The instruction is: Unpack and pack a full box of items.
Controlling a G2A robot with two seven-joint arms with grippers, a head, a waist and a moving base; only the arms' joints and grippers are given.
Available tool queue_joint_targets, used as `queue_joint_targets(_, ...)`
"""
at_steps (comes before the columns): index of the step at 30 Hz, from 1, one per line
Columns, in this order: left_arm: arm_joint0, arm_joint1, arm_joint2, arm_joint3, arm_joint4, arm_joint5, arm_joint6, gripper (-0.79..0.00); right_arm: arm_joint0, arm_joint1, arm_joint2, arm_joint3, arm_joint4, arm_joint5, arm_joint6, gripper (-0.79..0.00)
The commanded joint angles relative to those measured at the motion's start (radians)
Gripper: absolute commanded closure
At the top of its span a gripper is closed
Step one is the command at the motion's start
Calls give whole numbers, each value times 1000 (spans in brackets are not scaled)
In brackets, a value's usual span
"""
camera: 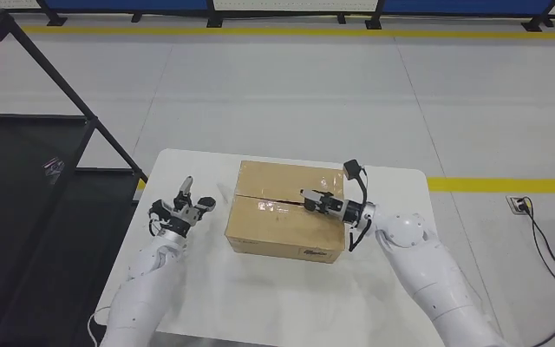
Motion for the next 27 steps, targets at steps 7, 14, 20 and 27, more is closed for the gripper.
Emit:
queue_joint_targets(7, 165, 60, -85, -276, 48, 250, -86, -785, 21, -8, -17, 15, 11, -1, 12, -785)
queue_joint_targets(14, 87, 12, 13, -186, -115, 253, -18, -785, 44, -19, -37, 38, 15, -10, 14, -785)
queue_joint_targets(20, -38, -30, 68, -13, -252, 272, -21, -785, 38, -16, -31, 37, 9, -12, 8, -785)
queue_joint_targets(27, -154, -71, 110, 160, -332, 297, -55, -785, 20, -10, -17, 12, -2, 3, -2, -785)
